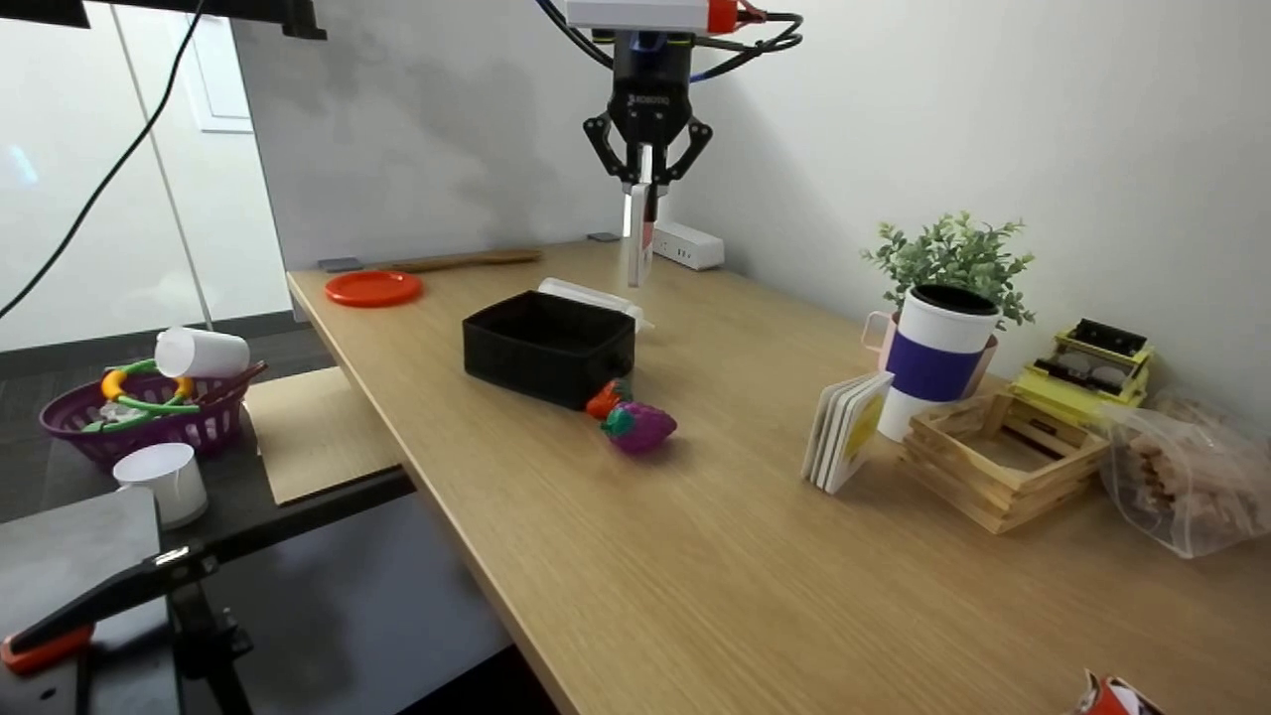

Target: Put the book on the left in the black box, put the grape toy in the box, remove the book from the box then put the strawberry toy in the box

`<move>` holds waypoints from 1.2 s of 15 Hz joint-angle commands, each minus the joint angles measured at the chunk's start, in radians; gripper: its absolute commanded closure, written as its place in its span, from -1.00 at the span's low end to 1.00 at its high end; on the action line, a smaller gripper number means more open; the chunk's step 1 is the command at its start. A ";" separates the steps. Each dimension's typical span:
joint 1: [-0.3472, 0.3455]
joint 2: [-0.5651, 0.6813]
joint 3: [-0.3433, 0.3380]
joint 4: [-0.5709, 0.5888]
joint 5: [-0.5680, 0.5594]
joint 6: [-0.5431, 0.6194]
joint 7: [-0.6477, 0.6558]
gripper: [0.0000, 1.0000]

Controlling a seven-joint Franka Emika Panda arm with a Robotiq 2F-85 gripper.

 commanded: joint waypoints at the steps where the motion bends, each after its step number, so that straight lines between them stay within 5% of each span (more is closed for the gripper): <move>1: 0.017 -0.027 0.016 -0.052 0.008 0.005 0.015 0.93; 10: 0.020 0.100 0.046 -0.032 -0.005 0.007 -0.160 0.93; 18: -0.058 0.153 0.049 -0.049 0.085 0.174 -0.198 0.93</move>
